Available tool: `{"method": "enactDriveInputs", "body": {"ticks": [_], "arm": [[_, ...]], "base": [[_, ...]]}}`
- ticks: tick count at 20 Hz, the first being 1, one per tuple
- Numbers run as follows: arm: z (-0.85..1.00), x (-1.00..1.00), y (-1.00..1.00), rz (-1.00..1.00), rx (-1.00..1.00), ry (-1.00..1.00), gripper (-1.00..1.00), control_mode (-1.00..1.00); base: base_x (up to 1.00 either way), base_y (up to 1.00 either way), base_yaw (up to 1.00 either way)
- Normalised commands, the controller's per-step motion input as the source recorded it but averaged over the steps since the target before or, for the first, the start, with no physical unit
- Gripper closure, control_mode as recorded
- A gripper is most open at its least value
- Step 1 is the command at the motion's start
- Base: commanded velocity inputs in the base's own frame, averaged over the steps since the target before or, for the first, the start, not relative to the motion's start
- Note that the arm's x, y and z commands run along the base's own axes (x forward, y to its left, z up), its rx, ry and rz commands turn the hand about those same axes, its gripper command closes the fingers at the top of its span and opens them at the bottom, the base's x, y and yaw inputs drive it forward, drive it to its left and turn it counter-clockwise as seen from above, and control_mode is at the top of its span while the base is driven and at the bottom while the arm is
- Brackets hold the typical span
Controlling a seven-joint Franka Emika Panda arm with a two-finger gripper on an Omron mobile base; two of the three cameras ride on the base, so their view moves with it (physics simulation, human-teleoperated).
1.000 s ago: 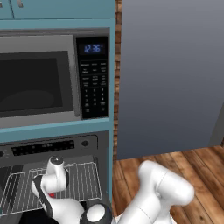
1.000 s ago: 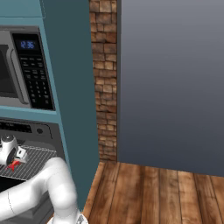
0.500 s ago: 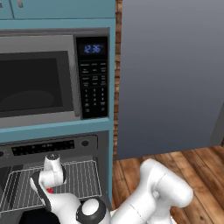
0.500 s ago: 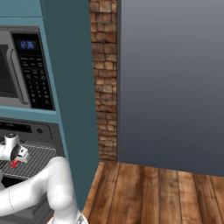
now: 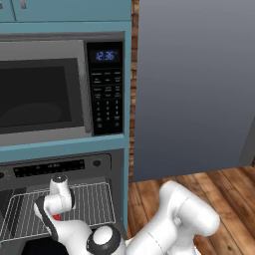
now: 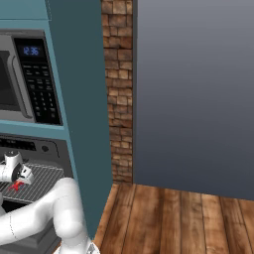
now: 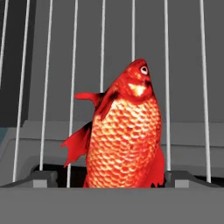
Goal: Take the fish from the oven and place it on the plate on the counter.
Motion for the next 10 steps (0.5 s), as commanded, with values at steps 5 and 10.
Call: {"method": "enactDriveInputs", "body": {"ticks": [5,10], "arm": [[-0.37,0.0,0.0,0.0,0.0,0.0,1.0,-1.0],[-0.25,-0.12,0.0,0.0,0.0,0.01,1.0,-1.0]], "base": [[0.0,0.0,0.0],[0.0,0.0,0.0]]}}
